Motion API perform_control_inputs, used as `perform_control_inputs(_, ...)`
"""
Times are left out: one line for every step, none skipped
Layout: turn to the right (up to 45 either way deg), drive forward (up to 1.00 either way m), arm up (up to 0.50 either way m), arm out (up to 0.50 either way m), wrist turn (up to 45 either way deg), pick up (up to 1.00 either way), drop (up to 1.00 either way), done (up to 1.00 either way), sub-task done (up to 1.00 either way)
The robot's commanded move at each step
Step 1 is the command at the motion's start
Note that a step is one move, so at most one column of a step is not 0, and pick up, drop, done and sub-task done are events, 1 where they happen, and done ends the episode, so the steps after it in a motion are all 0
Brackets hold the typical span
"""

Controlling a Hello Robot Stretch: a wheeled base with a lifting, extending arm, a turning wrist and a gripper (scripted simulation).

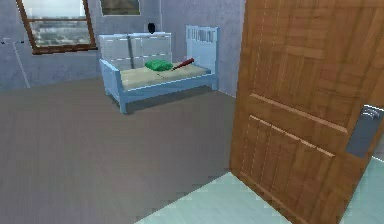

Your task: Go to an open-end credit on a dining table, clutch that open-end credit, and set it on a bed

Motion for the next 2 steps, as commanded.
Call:
perform_control_inputs(0.0, 1.0, 0.0, 0.0, 0.0, 0.0, 0.0, 0.0, 0.0)
perform_control_inputs(0.0, 0.95, 0.0, 0.0, 0.0, 0.0, 0.0, 0.0, 0.0)
